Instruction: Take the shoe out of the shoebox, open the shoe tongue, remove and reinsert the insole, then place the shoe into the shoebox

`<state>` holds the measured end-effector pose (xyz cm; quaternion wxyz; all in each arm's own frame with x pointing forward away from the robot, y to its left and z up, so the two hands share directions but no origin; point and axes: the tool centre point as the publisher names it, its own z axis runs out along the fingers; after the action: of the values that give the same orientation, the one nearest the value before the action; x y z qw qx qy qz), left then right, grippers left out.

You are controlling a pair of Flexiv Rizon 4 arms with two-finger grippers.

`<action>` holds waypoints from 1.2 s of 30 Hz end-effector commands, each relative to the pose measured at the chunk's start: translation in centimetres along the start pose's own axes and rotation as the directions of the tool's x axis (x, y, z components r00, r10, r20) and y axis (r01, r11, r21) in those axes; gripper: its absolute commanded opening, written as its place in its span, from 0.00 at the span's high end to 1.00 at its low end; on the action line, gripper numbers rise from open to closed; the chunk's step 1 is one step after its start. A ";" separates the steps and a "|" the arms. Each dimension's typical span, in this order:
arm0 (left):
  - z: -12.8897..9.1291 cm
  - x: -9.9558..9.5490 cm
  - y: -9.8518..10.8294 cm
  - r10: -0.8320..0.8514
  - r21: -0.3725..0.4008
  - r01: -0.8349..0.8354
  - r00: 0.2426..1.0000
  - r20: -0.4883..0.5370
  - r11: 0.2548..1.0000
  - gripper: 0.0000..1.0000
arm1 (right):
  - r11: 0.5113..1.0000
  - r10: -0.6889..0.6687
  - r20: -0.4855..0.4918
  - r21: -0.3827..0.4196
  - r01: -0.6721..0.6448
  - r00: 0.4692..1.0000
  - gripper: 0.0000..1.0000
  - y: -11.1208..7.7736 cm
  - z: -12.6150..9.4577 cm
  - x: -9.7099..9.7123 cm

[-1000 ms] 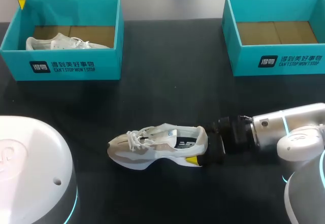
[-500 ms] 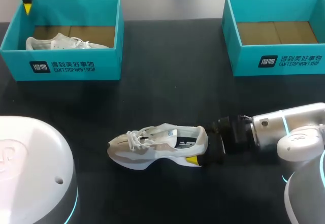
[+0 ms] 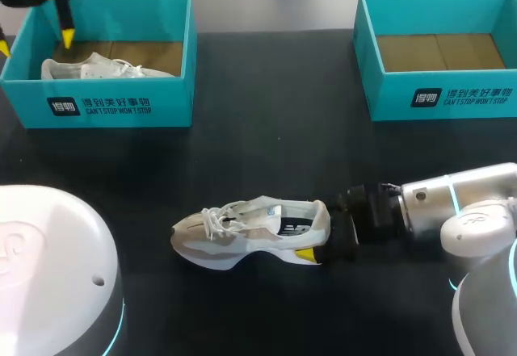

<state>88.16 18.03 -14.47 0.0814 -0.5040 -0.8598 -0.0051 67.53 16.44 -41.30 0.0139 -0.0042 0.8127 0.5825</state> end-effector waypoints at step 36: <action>5.5 -6.7 -14.3 -0.940 0.243 0.908 0.331 0.083 0.341 0.00 | 1.000 0.001 -0.001 0.005 -0.001 1.000 1.00 0.1 0.1 0.0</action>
<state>79.59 5.74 -19.28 0.0879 -0.0432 -0.9944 0.0392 67.55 16.45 -41.29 0.0137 -0.0039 0.8128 0.5823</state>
